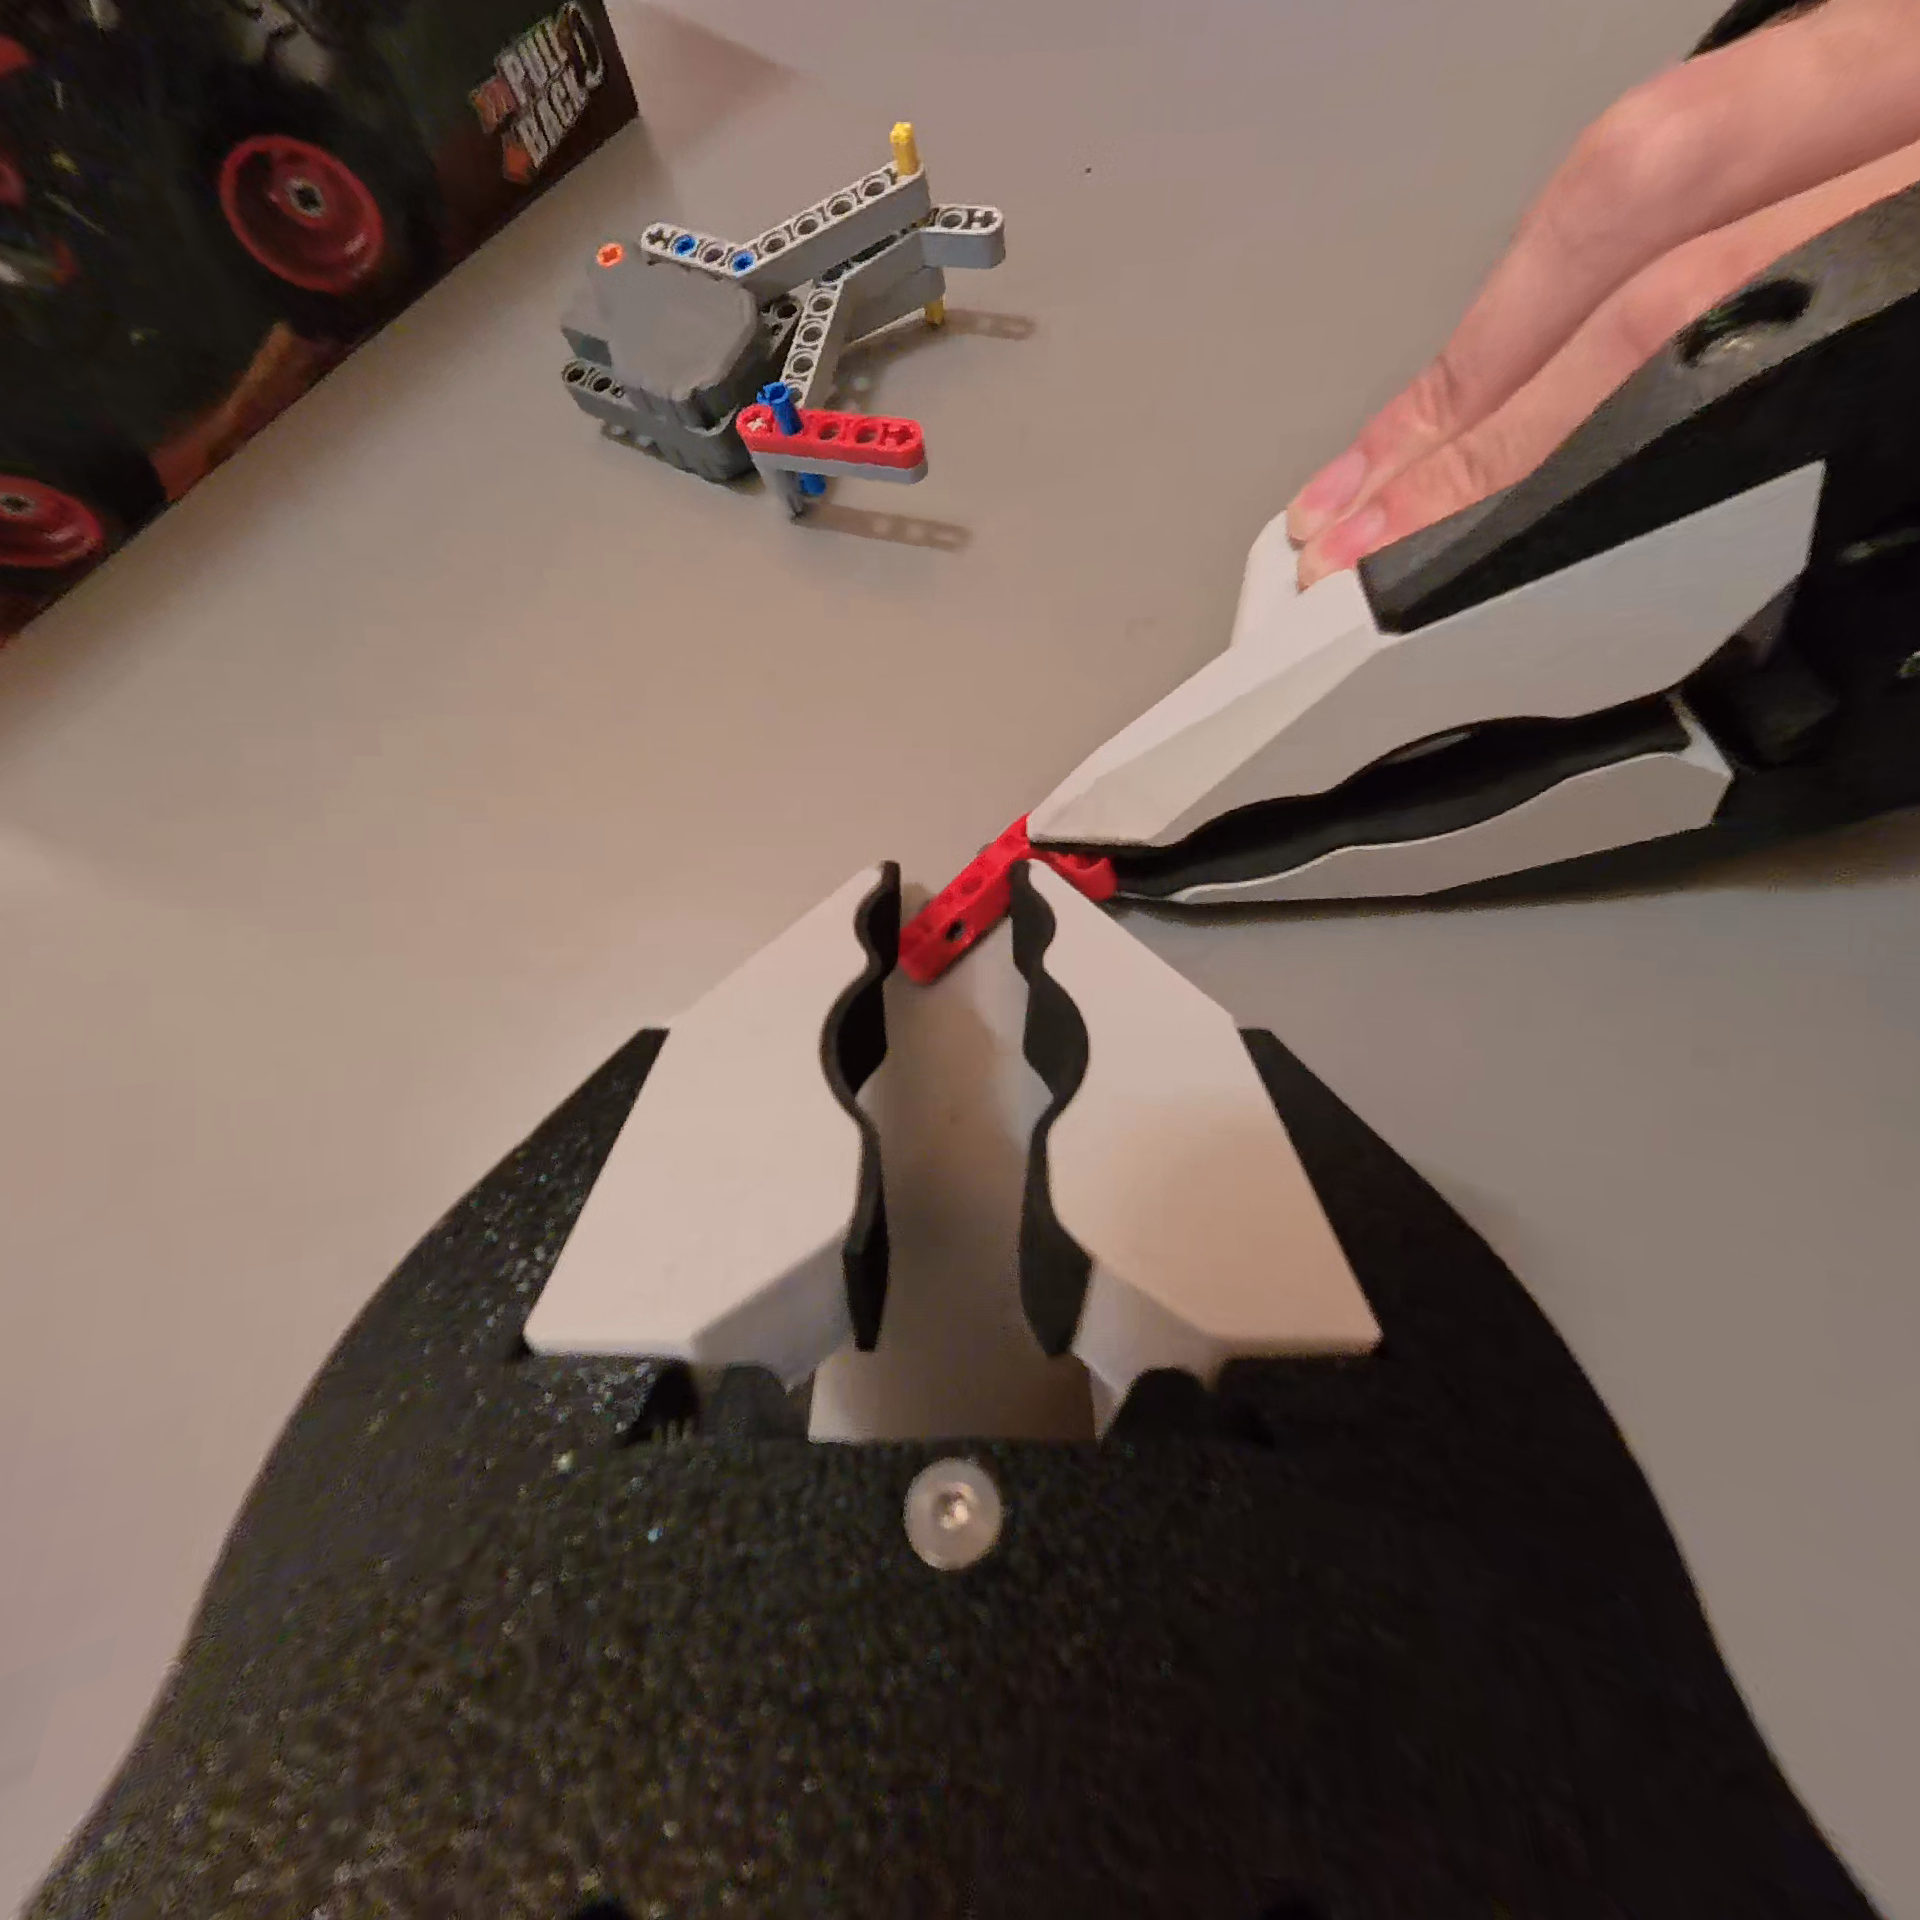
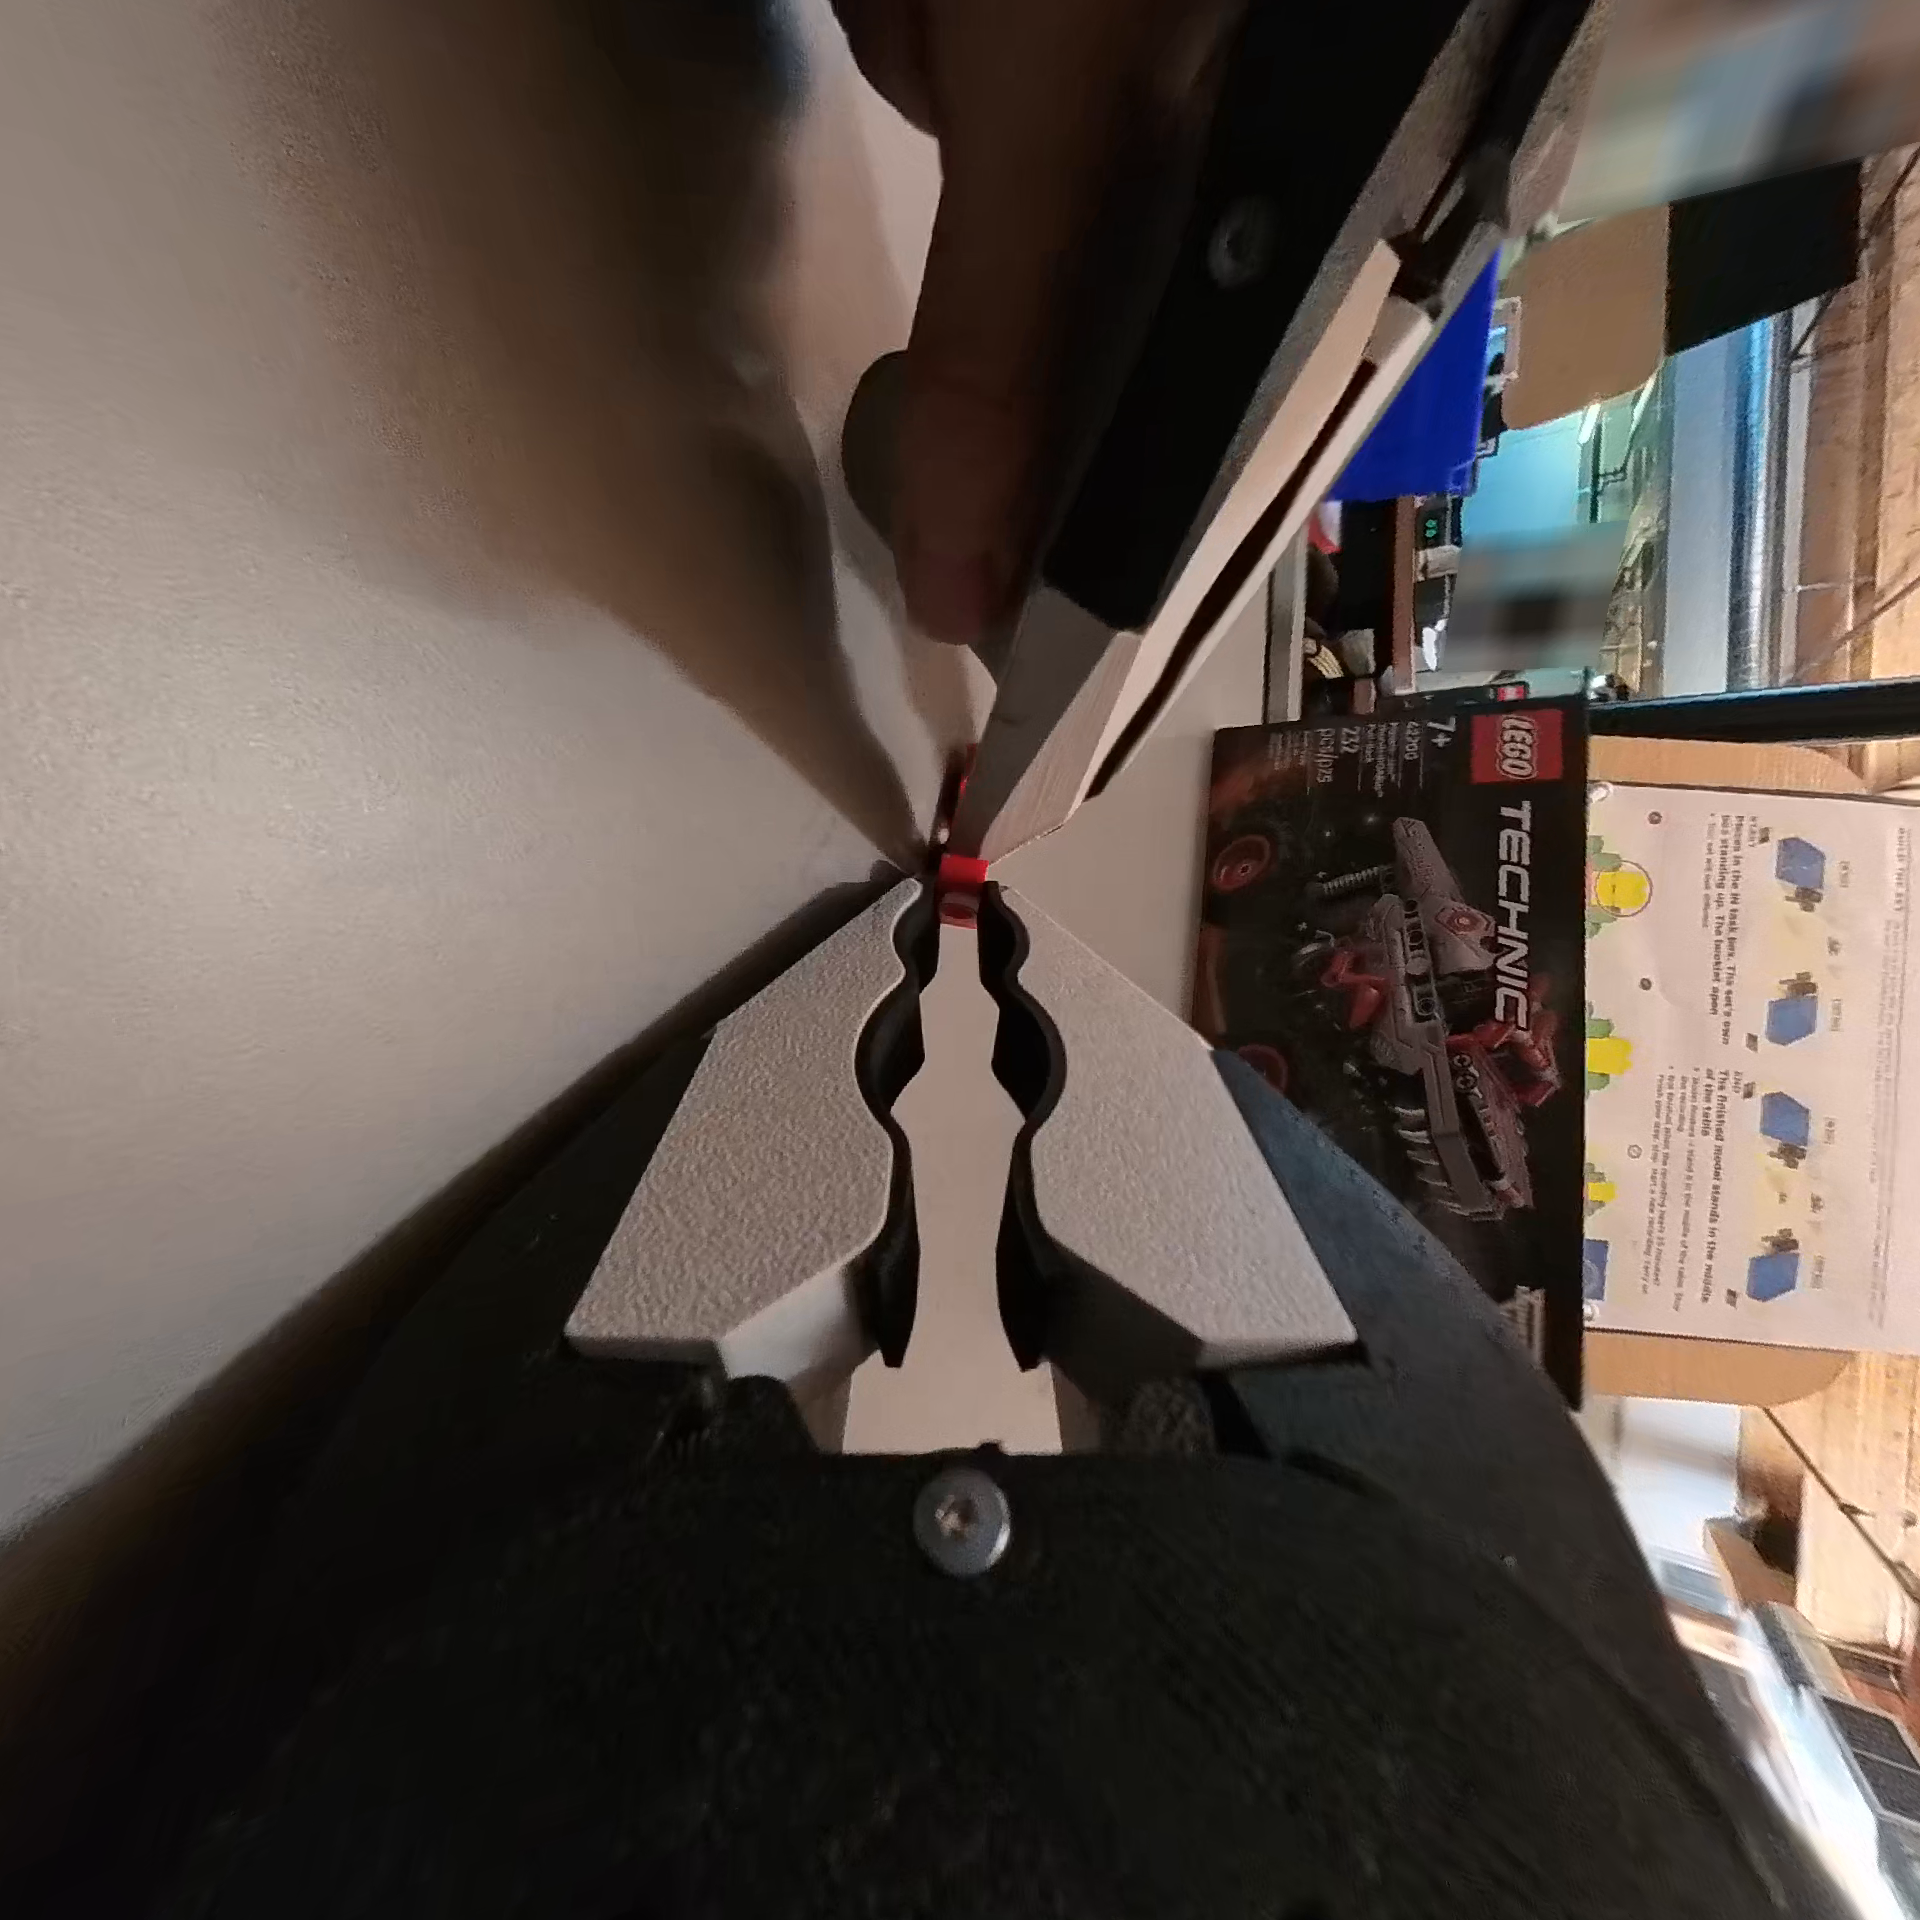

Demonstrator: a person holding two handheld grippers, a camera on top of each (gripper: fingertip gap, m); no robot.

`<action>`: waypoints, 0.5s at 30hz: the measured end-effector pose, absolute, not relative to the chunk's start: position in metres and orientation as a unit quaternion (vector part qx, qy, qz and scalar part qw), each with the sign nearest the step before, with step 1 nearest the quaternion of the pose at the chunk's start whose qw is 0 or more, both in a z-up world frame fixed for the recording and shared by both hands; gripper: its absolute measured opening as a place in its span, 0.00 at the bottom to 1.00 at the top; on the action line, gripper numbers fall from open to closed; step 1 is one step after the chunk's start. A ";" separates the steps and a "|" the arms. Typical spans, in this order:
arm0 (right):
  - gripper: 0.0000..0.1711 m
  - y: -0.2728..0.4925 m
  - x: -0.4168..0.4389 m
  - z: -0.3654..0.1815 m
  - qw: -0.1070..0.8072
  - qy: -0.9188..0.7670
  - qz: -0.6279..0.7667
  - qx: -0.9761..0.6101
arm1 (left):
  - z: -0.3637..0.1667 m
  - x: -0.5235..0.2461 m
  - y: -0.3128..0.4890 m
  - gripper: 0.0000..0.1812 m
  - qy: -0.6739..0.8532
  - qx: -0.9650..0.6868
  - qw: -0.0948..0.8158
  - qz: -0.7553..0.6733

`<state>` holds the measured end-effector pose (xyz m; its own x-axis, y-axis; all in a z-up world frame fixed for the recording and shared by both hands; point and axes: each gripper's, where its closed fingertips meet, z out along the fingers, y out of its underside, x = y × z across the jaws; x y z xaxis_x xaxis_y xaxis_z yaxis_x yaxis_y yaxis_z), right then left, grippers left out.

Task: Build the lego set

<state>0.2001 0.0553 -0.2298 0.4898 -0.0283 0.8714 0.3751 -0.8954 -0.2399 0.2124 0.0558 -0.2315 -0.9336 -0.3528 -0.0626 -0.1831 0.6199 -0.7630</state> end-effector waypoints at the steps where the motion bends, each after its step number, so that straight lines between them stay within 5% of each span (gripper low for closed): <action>1: 0.04 0.055 0.200 -0.229 0.200 -0.105 -0.501 -0.836 | -0.231 0.214 0.057 0.13 0.893 -0.152 0.106 -0.411; 5: 0.04 0.057 0.198 -0.228 0.190 -0.117 -0.516 -0.827 | -0.231 0.213 0.064 0.25 0.894 -0.146 0.105 -0.410; 15: 0.04 0.059 0.198 -0.228 0.193 -0.124 -0.515 -0.826 | -0.227 0.219 0.066 0.23 0.885 -0.169 0.107 -0.421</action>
<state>0.1977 0.0585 -0.2282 0.4386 0.0054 0.8987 0.4028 -0.8951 -0.1912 0.2191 0.0661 -0.2273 -0.9201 -0.3889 -0.0469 -0.2090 0.5886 -0.7810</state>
